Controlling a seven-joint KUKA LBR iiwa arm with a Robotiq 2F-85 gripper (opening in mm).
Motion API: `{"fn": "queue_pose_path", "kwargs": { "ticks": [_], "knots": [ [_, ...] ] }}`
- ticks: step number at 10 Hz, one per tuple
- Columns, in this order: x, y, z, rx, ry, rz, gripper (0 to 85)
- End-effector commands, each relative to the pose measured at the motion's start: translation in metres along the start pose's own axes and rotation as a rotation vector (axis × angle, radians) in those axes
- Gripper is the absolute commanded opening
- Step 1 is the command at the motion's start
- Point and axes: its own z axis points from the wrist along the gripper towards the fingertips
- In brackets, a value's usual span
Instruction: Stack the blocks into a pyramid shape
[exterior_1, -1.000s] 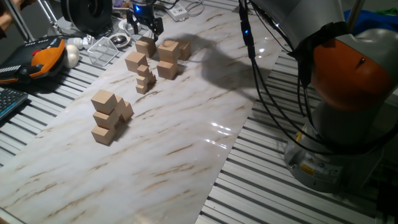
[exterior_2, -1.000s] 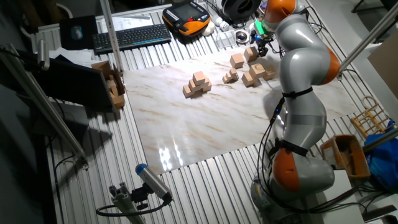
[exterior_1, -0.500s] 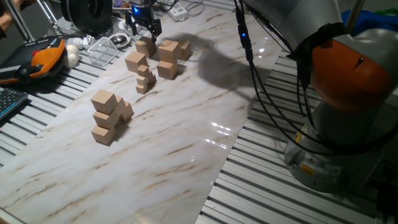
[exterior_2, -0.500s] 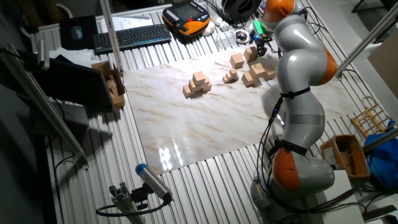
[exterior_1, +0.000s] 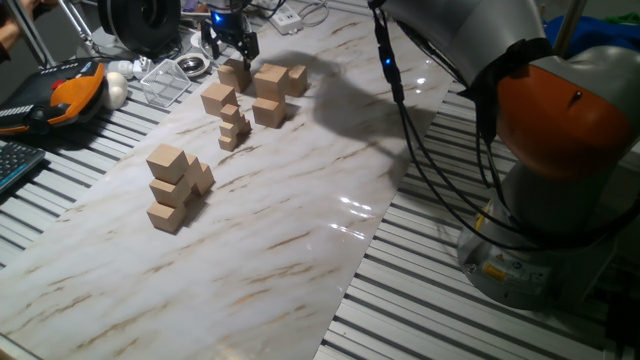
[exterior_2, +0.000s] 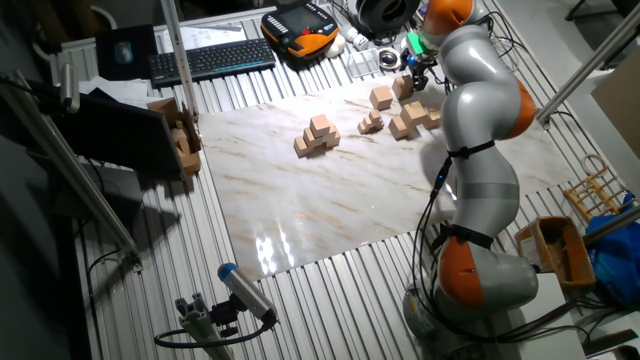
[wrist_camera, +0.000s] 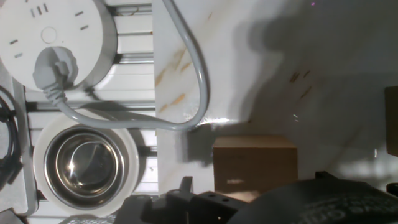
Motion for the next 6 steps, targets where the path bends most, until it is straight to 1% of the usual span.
{"fn": "queue_pose_path", "kwargs": {
  "ticks": [1,6],
  "knots": [
    [0.0001,0.0002,0.0010,0.003,0.005,0.003,85.0],
    [0.0018,-0.0027,0.0039,0.006,0.019,0.015,85.0]
  ]
}}
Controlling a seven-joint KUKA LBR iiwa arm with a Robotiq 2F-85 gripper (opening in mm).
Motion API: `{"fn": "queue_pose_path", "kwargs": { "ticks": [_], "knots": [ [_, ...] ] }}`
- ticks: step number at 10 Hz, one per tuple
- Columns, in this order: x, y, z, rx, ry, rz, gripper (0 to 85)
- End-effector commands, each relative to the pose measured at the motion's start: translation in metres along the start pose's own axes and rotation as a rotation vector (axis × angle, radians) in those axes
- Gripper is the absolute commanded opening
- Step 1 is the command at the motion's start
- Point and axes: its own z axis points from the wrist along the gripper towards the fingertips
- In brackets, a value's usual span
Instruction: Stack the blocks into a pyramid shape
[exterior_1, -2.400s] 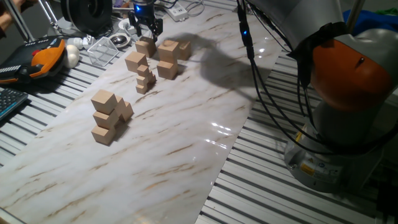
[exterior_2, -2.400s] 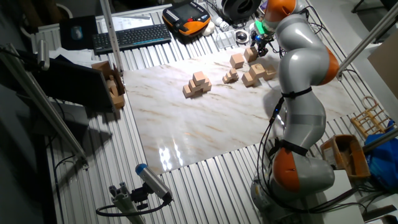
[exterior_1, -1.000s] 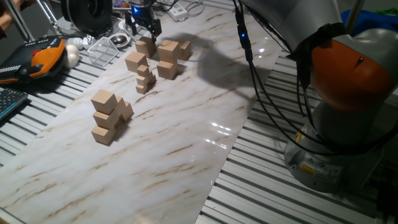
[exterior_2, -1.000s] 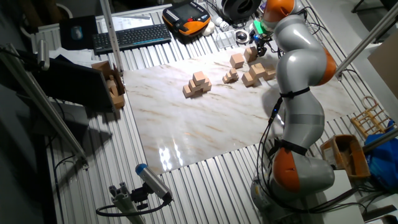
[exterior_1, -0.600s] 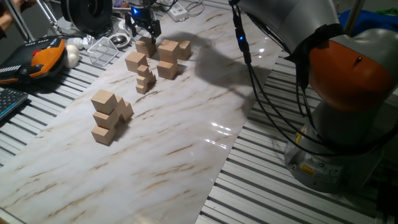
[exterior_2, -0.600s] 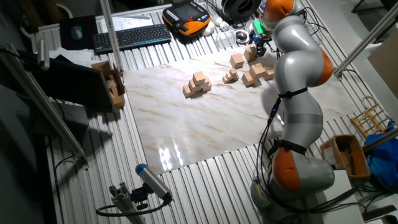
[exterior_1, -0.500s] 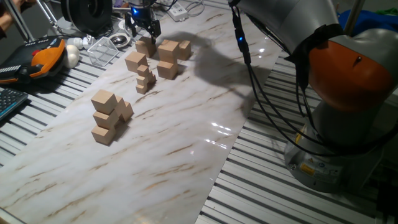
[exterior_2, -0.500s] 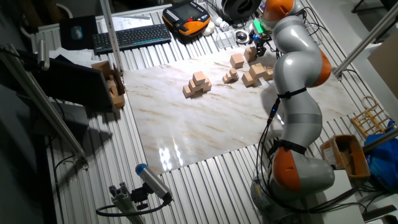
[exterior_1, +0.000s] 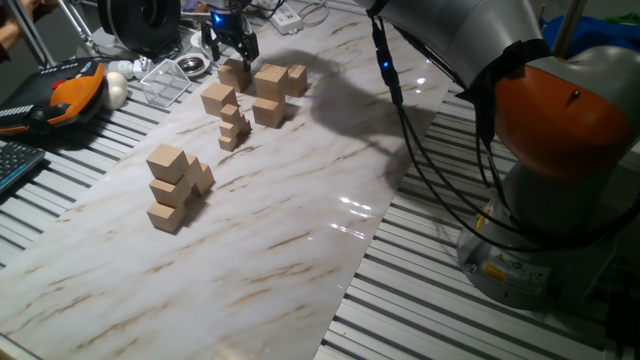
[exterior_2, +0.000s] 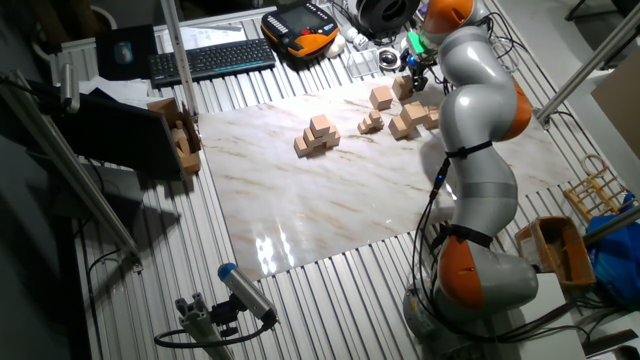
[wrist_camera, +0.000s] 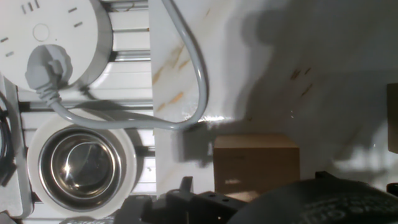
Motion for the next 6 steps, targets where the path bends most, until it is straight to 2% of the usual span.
{"fn": "queue_pose_path", "kwargs": {
  "ticks": [1,6],
  "knots": [
    [-0.0001,-0.0007,0.0015,0.001,0.002,0.000,85.0],
    [-0.0012,-0.0037,0.0081,0.003,0.017,0.003,85.0]
  ]
}}
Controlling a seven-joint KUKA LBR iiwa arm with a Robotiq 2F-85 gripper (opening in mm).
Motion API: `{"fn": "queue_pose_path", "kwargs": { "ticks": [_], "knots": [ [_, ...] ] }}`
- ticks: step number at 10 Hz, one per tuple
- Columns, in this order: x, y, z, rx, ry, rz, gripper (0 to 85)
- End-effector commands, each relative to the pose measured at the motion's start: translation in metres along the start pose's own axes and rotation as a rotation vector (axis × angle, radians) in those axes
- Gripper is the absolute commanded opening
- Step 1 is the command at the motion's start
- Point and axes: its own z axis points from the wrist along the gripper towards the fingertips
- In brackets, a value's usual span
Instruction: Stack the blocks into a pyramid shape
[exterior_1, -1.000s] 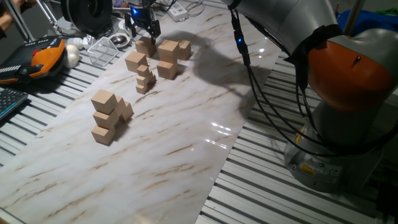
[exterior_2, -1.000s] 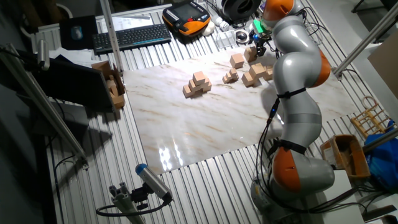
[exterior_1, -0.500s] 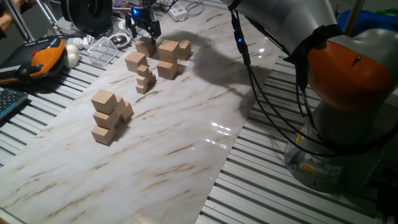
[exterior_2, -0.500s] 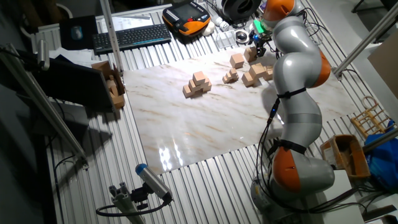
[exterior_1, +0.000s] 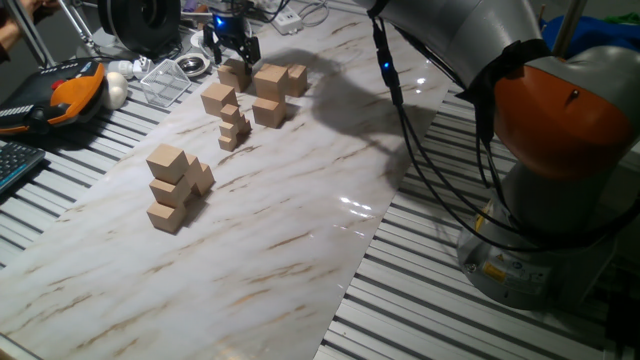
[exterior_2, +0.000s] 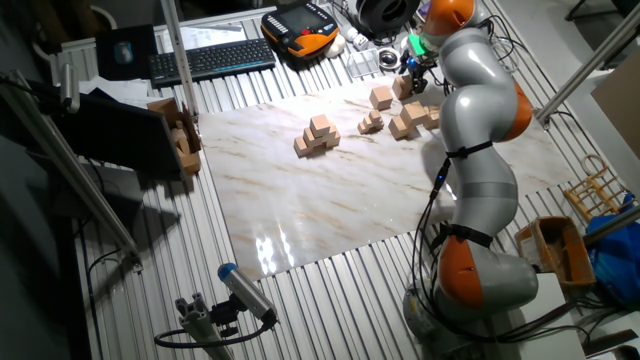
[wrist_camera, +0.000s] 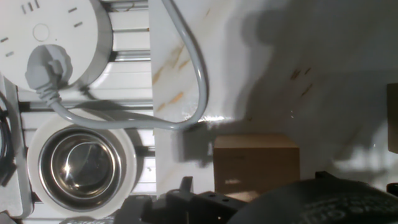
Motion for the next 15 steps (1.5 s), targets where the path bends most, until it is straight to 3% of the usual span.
{"fn": "queue_pose_path", "kwargs": {
  "ticks": [1,2,10,14,15],
  "knots": [
    [0.000,-0.001,0.001,0.002,0.002,0.000,85.0],
    [-0.001,-0.003,0.002,0.003,0.004,-0.001,68.0],
    [-0.002,-0.011,-0.002,0.026,0.004,-0.010,68.0],
    [-0.002,-0.012,-0.001,0.009,0.013,-0.026,0.0],
    [-0.002,-0.012,-0.001,0.009,0.015,-0.028,0.0]
  ]
}}
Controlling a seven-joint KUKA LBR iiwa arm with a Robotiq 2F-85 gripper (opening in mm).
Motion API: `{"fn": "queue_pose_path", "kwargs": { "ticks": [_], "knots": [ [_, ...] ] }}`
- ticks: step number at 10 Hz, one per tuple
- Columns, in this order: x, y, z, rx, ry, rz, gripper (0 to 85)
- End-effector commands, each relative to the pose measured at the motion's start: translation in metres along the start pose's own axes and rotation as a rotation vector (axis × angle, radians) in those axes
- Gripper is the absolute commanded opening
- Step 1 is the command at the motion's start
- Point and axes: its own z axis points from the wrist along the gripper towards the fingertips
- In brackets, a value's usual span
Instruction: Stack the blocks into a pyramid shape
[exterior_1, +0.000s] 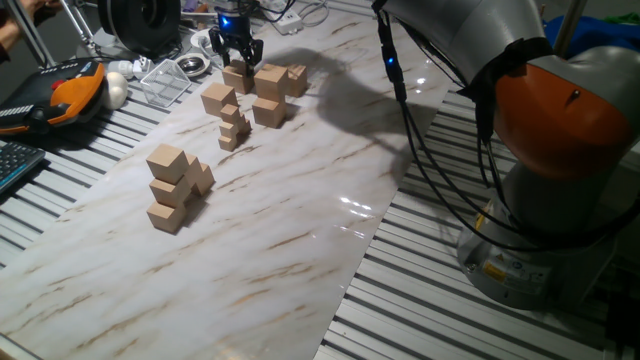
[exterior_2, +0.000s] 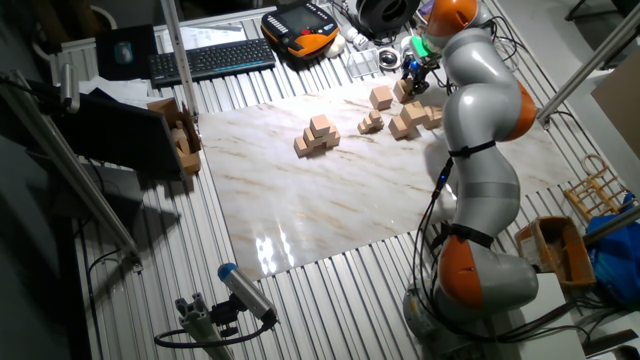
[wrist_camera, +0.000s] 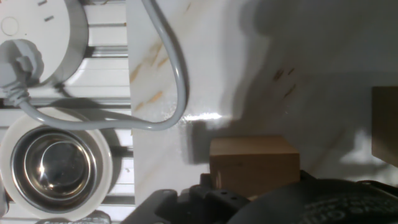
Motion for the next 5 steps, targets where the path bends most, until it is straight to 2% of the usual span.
{"fn": "queue_pose_path", "kwargs": {
  "ticks": [1,5],
  "knots": [
    [0.000,-0.001,0.001,0.001,0.001,0.002,0.0],
    [0.003,-0.001,-0.015,0.014,-0.011,0.001,0.0]
  ]
}}
